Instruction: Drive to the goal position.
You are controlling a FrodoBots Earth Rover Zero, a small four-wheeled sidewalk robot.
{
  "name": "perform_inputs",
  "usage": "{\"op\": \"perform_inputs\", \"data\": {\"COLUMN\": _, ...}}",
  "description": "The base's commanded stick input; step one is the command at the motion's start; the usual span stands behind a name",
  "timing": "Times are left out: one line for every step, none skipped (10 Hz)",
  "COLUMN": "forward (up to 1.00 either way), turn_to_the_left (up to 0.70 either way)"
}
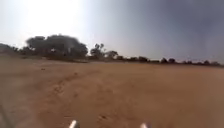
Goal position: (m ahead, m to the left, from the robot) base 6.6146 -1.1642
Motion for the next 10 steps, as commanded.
{"op": "perform_inputs", "data": {"forward": 0.7, "turn_to_the_left": -0.35}}
{"op": "perform_inputs", "data": {"forward": 0.7, "turn_to_the_left": 0.0}}
{"op": "perform_inputs", "data": {"forward": 0.7, "turn_to_the_left": 0.0}}
{"op": "perform_inputs", "data": {"forward": 0.7, "turn_to_the_left": 0.0}}
{"op": "perform_inputs", "data": {"forward": 0.7, "turn_to_the_left": 0.0}}
{"op": "perform_inputs", "data": {"forward": 0.7, "turn_to_the_left": 0.0}}
{"op": "perform_inputs", "data": {"forward": 0.7, "turn_to_the_left": 0.0}}
{"op": "perform_inputs", "data": {"forward": 0.7, "turn_to_the_left": 0.0}}
{"op": "perform_inputs", "data": {"forward": 0.7, "turn_to_the_left": 0.0}}
{"op": "perform_inputs", "data": {"forward": 0.7, "turn_to_the_left": 0.0}}
